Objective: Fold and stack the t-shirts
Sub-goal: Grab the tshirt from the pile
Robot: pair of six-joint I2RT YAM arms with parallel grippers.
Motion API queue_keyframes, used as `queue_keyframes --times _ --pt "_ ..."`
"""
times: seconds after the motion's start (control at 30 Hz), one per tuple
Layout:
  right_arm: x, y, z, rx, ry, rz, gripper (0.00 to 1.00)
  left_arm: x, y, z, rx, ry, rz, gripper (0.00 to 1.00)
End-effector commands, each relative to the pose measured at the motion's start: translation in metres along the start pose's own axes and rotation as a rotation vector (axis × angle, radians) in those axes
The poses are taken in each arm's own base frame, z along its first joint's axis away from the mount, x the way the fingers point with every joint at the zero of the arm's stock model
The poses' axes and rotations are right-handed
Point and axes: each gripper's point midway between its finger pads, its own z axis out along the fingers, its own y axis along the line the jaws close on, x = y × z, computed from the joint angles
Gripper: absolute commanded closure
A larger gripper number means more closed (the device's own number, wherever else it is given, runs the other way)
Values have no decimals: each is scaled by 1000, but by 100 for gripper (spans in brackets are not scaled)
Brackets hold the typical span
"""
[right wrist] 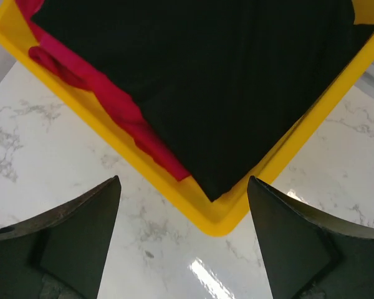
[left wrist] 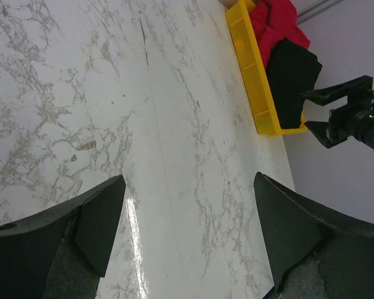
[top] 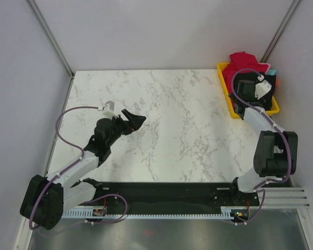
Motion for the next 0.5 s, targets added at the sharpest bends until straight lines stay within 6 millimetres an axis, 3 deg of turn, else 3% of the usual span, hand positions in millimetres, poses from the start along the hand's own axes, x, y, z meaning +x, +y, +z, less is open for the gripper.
queue_keyframes --times 0.0,0.1,0.17,0.2,0.23,0.3,0.37,0.4,0.47 --pt "-23 -10 21 132 -59 3 9 -4 -20 1 89 -4 -37 9" --pt "-21 -18 46 202 -63 -5 15 -4 -21 1 91 -1 -41 11" --pt "-31 -14 56 217 -87 -5 16 -2 -19 2 83 4 -44 12" --pt "-24 -17 68 237 -71 -27 16 -1 -19 3 80 8 -44 12" --pt "-33 -8 73 228 -83 -16 16 -2 -19 4 80 8 -46 12" --pt "-18 -13 91 258 -41 -40 18 0 -17 7 73 16 -47 13" --pt "-20 -8 99 271 -33 -35 22 0 -18 8 74 19 -46 14" --pt "-10 -10 106 278 -13 -44 30 0 -18 8 72 19 -43 14" --pt "-12 -6 110 273 -13 -42 45 -1 -19 8 73 18 -42 15"
